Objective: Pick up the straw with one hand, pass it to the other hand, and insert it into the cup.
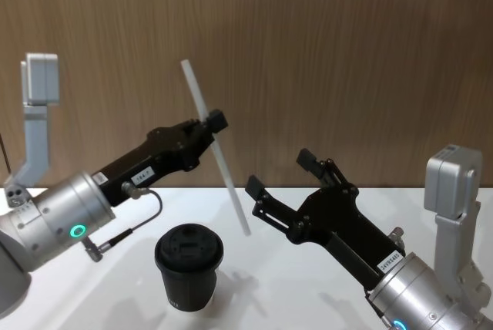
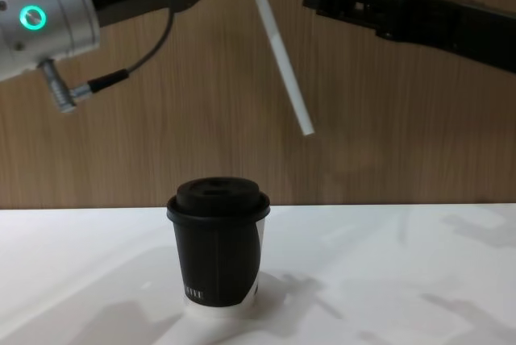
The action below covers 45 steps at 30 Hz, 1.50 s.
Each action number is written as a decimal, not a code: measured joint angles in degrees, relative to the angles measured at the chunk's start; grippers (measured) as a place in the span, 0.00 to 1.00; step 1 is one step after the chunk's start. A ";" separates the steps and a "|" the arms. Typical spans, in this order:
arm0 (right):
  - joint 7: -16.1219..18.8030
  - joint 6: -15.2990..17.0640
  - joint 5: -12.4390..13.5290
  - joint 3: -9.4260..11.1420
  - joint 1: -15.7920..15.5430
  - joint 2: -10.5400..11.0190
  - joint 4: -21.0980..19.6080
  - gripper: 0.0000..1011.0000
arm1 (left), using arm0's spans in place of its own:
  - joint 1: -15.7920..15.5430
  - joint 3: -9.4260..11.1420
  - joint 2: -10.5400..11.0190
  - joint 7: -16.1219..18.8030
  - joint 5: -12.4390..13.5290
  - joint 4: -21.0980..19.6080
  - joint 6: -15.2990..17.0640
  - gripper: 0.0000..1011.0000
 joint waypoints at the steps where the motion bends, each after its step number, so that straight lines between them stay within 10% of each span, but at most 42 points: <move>1: 0.00 0.00 0.00 0.00 0.00 0.00 0.00 0.99 | 0.16 -0.11 0.25 0.29 0.11 -0.30 -0.10 0.01; 25: 0.00 0.00 0.00 0.00 0.00 0.00 0.00 0.99 | 2.42 -2.05 6.16 9.62 6.47 -5.27 -1.74 0.01; 45: 0.00 0.00 0.00 0.00 0.00 0.00 0.00 0.99 | 2.97 -1.98 6.02 9.45 8.51 -2.49 -2.31 0.01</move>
